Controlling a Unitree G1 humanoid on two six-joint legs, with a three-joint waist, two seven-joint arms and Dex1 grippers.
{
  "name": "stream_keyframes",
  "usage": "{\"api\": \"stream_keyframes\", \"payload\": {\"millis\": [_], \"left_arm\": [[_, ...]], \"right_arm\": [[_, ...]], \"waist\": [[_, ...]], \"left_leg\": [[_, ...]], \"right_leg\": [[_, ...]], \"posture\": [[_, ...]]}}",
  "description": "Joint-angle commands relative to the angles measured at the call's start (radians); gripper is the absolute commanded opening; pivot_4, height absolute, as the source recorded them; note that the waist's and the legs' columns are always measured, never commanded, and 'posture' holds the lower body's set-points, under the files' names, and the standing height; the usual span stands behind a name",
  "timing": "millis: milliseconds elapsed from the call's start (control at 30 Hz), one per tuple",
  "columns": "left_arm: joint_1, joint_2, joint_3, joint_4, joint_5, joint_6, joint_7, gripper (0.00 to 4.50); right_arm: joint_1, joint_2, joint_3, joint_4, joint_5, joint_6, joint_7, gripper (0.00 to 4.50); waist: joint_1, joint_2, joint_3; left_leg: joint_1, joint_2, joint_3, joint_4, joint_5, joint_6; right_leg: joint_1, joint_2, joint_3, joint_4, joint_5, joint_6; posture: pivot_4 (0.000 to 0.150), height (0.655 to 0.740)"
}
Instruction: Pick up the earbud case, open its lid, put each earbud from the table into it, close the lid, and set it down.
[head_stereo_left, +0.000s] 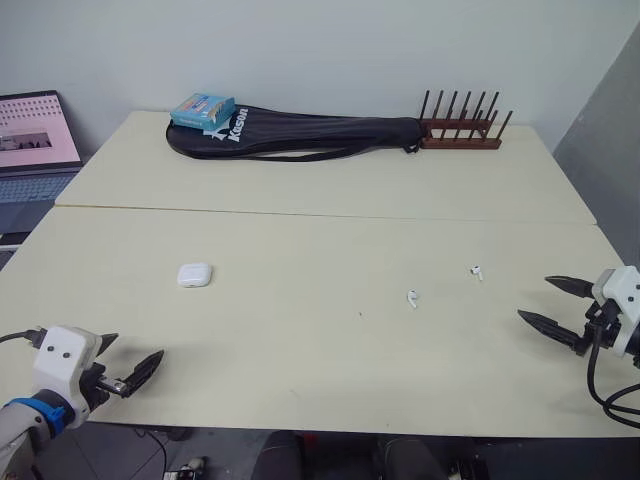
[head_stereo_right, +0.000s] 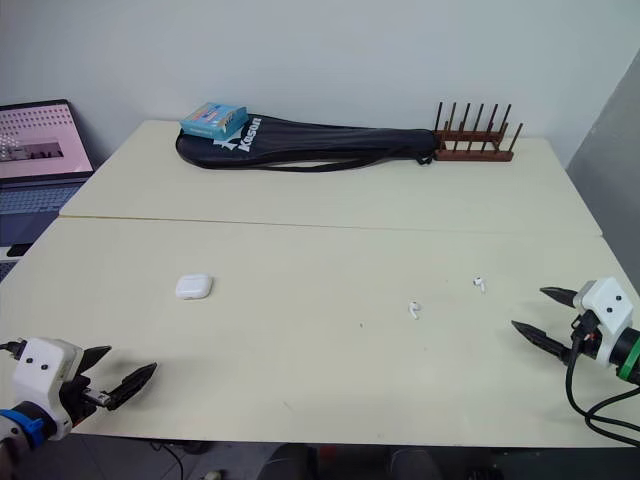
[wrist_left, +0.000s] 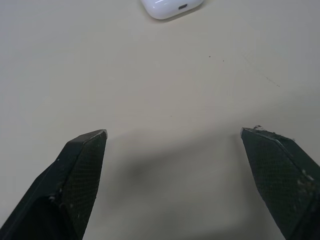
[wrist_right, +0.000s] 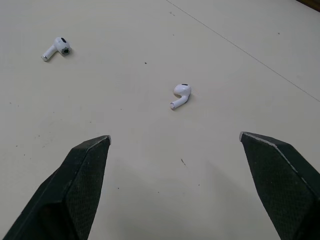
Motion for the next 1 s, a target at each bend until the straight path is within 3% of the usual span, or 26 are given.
{"api": "stream_keyframes", "payload": {"millis": [33, 367, 667, 1000], "left_arm": [[-0.019, 0.019, 0.011, -0.011, 0.012, -0.041, -0.033, 4.5], [-0.088, 0.031, -0.013, 0.035, -0.001, -0.13, -0.178, 4.5], [-0.109, 0.03, -0.04, 0.043, 0.019, -0.124, -0.197, 4.5], [-0.092, -0.019, -0.008, -0.006, -0.091, -0.021, -0.175, 4.5]], "right_arm": [[0.008, 0.0, -0.017, 0.003, -0.007, -0.02, 0.011, 4.34], [0.036, 0.038, -0.03, 0.001, -0.062, -0.08, -0.042, 4.34], [0.04, 0.031, -0.051, -0.025, -0.011, -0.032, 0.004, 4.34], [0.048, 0.024, -0.068, -0.08, 0.033, 0.039, 0.012, 4.34]], "waist": [[0.0, 0.0, 0.0], [0.0, 0.0, 0.0], [0.001, 0.0, 0.0], [0.0, 0.0, 0.0]], "left_leg": [[0.0, 0.0, 0.0, 0.0, 0.0, 0.0], [0.0, 0.0, 0.0, 0.0, 0.0, 0.0], [0.0, 0.0, 0.0, 0.0, 0.0, 0.0], [0.0, 0.0, 0.0, 0.0, 0.0, 0.0]], "right_leg": [[0.0, 0.0, 0.0, 0.0, 0.0, 0.0], [0.0, 0.0, 0.0, 0.0, 0.0, 0.0], [0.0, 0.0, 0.0, 0.0, 0.0, -0.001], [0.0, 0.0, 0.0, 0.0, 0.0, -0.001]], "posture": [[0.15, 0.6925], [0.15, 0.6925], [0.15, 0.6925], [0.15, 0.6925]]}}
